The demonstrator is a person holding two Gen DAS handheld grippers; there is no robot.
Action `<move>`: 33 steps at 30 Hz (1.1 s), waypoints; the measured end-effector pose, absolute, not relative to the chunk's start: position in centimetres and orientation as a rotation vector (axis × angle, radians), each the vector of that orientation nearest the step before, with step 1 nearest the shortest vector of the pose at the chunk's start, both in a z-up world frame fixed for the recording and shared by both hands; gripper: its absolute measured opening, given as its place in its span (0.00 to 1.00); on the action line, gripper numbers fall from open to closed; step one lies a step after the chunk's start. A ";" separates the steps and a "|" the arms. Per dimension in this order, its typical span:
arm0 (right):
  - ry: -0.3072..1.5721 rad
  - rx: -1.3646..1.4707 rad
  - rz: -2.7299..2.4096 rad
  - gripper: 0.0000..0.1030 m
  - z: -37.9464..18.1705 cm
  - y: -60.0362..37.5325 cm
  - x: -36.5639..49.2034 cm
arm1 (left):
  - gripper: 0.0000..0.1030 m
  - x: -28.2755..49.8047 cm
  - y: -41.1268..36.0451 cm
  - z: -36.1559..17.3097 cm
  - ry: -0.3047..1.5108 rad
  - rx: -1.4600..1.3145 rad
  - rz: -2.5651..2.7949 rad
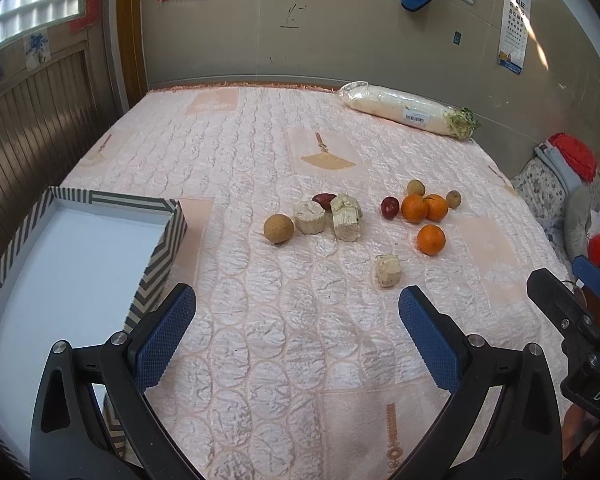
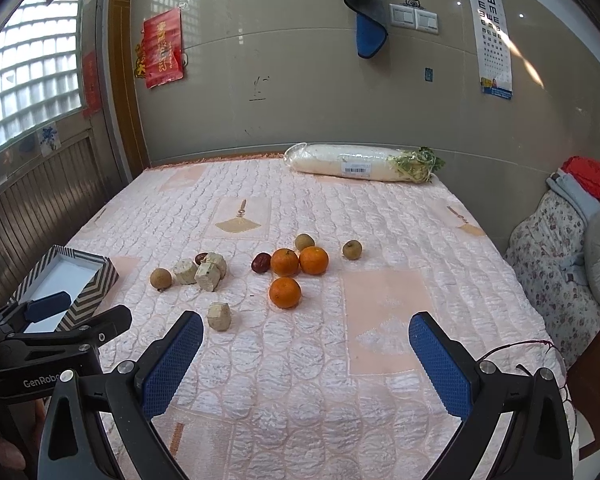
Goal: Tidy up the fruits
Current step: 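Move both tools toward the fruits and pastries on the bed, then close the left tool on the round beige pastry while the right tool grasps an orange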
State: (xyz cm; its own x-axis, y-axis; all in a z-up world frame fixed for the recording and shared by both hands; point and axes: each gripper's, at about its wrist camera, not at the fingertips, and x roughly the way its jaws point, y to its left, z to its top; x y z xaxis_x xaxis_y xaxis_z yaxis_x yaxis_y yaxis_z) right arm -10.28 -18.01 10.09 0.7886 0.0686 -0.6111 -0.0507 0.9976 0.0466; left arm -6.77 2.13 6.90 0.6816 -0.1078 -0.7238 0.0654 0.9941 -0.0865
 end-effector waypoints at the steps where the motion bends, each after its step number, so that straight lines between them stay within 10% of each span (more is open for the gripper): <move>1: 0.661 0.029 0.066 1.00 10.1 -18.0 -10.2 | 0.99 -6.7 2.1 6.8 0.817 -0.057 -0.098; 33: 0.739 0.016 0.061 1.00 7.5 -19.0 -8.0 | 0.99 -3.7 -0.7 4.7 0.890 -0.004 -0.120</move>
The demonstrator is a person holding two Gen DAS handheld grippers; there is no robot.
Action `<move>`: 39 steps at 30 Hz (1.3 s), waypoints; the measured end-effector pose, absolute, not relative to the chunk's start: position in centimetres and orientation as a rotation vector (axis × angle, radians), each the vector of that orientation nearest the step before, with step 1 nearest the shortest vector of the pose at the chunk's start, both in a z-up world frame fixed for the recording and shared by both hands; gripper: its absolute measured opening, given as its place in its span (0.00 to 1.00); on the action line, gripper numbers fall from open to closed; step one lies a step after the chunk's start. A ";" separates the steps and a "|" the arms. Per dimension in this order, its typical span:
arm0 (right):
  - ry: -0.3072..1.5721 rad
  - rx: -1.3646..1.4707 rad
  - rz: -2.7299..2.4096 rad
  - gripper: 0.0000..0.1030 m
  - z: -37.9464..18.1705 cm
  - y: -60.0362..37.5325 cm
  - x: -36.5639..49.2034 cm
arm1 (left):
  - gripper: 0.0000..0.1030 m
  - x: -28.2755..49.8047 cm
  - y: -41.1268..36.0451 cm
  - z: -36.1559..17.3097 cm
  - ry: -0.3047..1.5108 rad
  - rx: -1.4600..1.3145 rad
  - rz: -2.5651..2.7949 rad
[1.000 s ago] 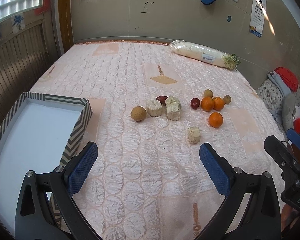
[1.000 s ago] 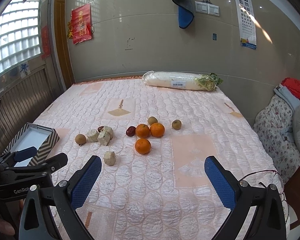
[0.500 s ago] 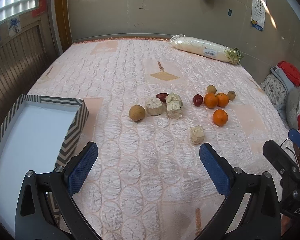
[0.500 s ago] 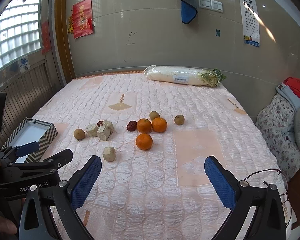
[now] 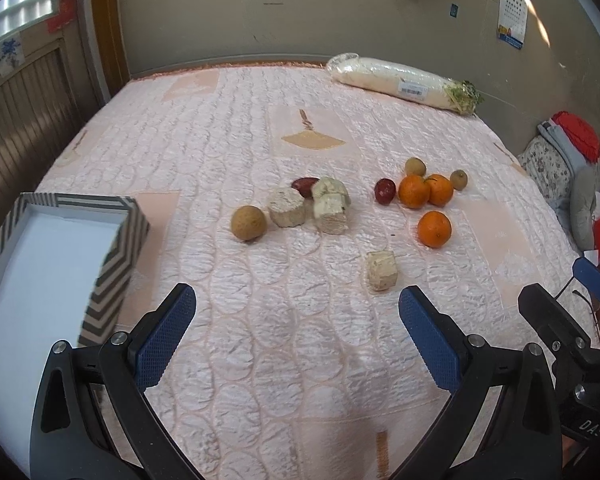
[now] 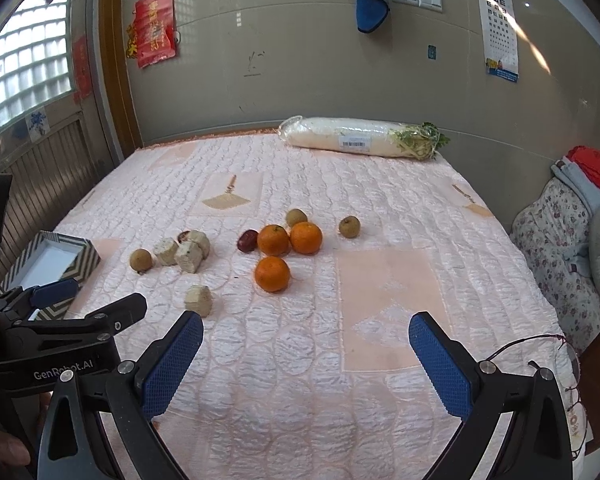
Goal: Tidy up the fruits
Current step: 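Close the left tool on the round beige pastry while the right tool grasps an orange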
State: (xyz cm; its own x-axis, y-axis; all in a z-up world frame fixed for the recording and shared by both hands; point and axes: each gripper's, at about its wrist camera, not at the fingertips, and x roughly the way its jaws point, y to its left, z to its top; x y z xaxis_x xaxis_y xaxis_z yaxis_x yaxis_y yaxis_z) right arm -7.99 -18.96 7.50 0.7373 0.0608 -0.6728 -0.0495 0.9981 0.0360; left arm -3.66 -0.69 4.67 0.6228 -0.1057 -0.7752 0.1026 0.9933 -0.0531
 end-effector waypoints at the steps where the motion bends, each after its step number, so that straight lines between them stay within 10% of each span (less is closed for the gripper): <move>1: 0.746 0.008 0.050 1.00 7.3 -19.2 -7.8 | 0.99 -3.5 -0.9 4.5 0.897 0.002 -0.127; 21: 0.778 0.052 0.035 0.97 6.0 -21.9 -6.7 | 0.99 -0.4 -4.3 2.2 0.953 0.091 -0.172; 32: 0.816 0.078 0.150 0.59 4.9 -21.1 -5.8 | 0.23 0.2 -5.3 1.3 0.969 0.104 -0.250; 39: 0.807 0.108 0.259 0.50 4.3 -19.2 -3.2 | 0.19 -1.3 -3.6 2.3 0.957 0.076 -0.239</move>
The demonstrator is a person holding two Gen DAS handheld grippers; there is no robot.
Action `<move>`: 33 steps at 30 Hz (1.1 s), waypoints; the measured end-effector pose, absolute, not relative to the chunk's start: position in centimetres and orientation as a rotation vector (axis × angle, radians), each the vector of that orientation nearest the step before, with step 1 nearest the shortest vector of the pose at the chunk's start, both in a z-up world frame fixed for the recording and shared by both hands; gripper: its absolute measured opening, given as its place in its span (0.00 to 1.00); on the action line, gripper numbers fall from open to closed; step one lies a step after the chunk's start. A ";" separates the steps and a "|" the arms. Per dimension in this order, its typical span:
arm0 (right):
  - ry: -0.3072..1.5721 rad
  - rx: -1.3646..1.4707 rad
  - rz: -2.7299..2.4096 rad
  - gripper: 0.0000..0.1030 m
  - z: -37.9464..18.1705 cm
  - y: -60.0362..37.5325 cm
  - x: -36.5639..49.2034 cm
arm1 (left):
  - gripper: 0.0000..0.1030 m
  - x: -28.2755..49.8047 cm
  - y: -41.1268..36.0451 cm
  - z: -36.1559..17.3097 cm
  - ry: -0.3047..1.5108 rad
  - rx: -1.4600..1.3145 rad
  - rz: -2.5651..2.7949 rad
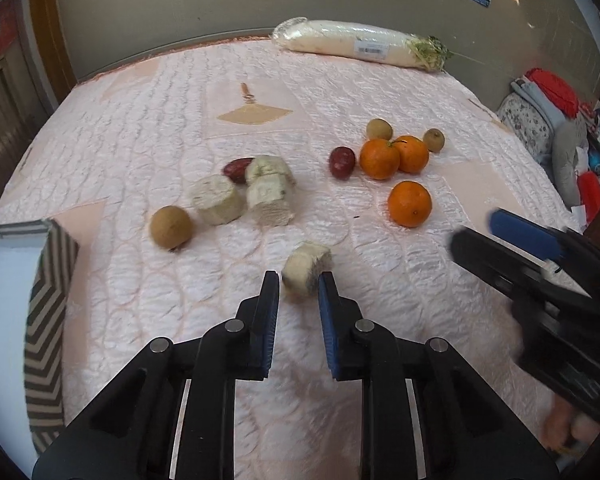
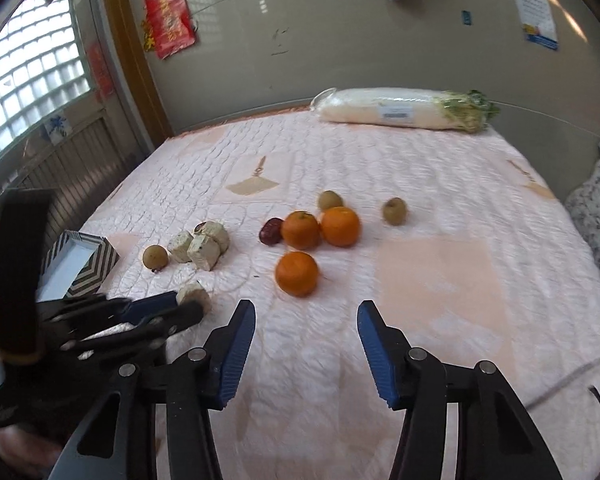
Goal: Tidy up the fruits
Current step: 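Close the left tool on the round beige pastry while the right tool grasps an orange, then carry the pastry and the orange in both tools over the striped tray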
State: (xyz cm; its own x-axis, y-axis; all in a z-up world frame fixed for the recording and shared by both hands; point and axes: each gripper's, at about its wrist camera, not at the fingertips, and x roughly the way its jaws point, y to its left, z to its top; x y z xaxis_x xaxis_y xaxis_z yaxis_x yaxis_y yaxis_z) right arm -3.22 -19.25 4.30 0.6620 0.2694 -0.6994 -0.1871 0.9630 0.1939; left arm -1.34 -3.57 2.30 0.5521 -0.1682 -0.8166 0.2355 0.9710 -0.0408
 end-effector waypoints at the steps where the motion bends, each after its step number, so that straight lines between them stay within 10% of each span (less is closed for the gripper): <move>1: 0.810 0.103 0.264 0.50 3.9 -18.8 -2.5 | 0.19 -1.5 -3.2 2.4 0.955 0.069 -0.236; 8: 0.836 0.060 0.264 0.48 2.3 -17.0 1.0 | 0.17 -1.8 -1.5 2.9 0.958 0.016 -0.244; 10: 0.866 0.060 0.271 0.29 1.7 -16.8 1.7 | 0.17 -1.7 -1.3 2.8 0.965 0.009 -0.247; 30: 0.852 0.077 0.273 0.29 2.3 -18.6 -0.4 | 0.18 0.3 -3.7 2.0 0.982 0.073 -0.289; 33: 0.848 0.076 0.273 0.29 2.3 -18.7 -0.4 | 0.43 0.6 -3.2 1.8 1.009 0.021 -0.307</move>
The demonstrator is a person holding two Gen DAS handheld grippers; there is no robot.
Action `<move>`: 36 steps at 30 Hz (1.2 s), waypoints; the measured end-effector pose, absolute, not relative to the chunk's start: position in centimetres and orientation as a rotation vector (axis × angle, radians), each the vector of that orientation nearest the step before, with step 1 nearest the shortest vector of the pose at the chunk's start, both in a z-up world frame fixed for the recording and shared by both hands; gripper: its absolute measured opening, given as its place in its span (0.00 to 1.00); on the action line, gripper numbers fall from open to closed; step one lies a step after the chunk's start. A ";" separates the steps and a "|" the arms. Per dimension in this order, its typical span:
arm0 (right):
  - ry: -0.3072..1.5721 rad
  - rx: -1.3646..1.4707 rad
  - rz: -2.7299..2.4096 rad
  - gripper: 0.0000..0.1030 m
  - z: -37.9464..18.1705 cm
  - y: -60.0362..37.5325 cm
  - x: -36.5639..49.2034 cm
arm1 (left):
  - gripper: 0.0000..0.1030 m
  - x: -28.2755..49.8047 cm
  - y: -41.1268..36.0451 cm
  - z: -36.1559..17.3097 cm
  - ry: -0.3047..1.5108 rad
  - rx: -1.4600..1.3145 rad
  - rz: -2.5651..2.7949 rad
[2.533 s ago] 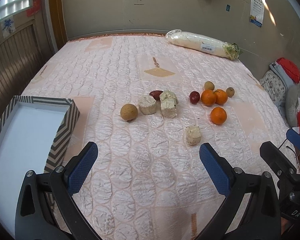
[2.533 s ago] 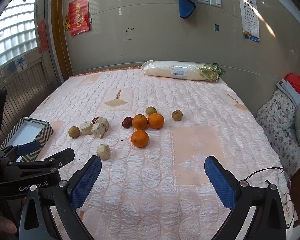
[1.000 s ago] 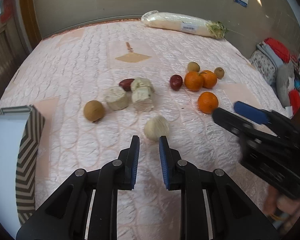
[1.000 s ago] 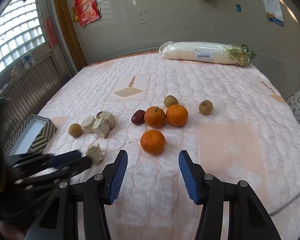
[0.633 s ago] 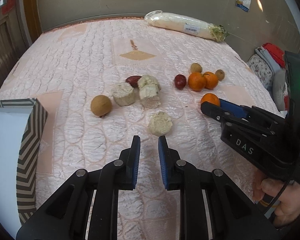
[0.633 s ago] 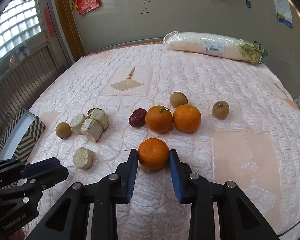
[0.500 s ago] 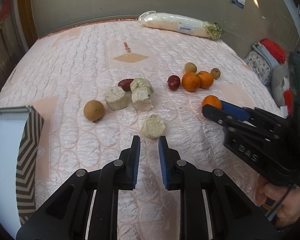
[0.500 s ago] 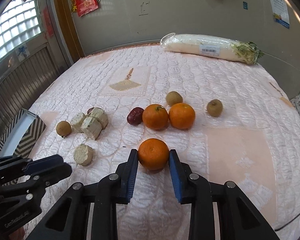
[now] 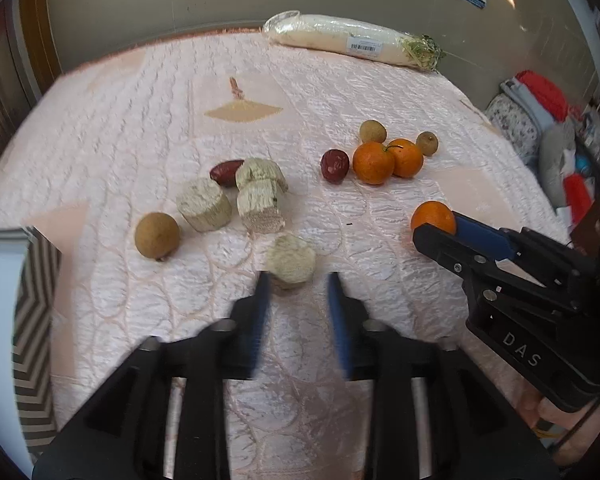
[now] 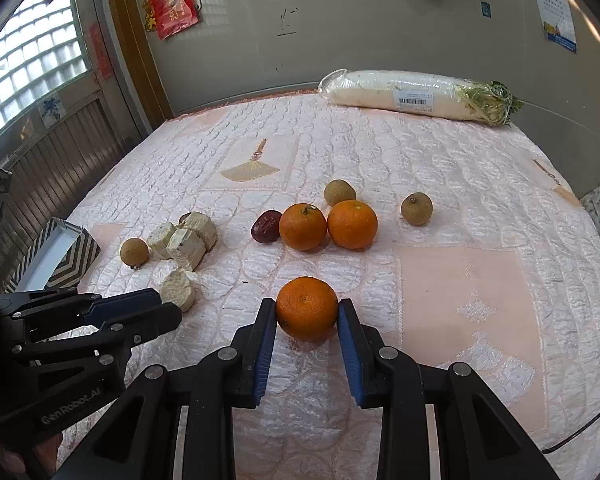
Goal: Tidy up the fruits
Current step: 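Carry the pastry and the orange in both tools over the striped tray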
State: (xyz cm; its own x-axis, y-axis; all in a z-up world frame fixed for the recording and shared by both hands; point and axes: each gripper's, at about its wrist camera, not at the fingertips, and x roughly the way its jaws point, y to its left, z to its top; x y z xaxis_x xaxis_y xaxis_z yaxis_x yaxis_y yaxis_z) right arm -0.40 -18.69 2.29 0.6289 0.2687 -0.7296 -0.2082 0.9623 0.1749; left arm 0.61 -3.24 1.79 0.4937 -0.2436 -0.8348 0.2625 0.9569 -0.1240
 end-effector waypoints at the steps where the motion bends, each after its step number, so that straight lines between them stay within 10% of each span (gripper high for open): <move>1: 0.849 0.079 0.271 0.29 2.3 -18.7 -0.4 | 0.52 0.7 -3.2 1.8 1.010 0.013 -0.303; 12: 0.854 0.082 0.278 0.29 2.2 -18.7 -0.4 | 0.53 1.7 -4.9 1.2 0.979 0.116 -0.234; 16: 0.855 0.079 0.277 0.29 2.2 -18.7 -0.4 | 0.25 1.4 -4.1 1.2 0.963 0.087 -0.230; 36: 0.774 0.035 0.471 0.29 7.0 -9.1 -5.2 | 0.25 -7.1 8.2 8.5 0.894 -0.057 -0.120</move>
State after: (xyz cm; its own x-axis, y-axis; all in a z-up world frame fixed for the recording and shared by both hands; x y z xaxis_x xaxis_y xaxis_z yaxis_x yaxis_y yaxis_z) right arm -5.20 -9.09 6.96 0.6167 0.4215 -0.6648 -0.3964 0.8960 0.2004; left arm -7.07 8.20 8.49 0.6200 -0.1278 -0.7742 0.0804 0.9918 -0.0994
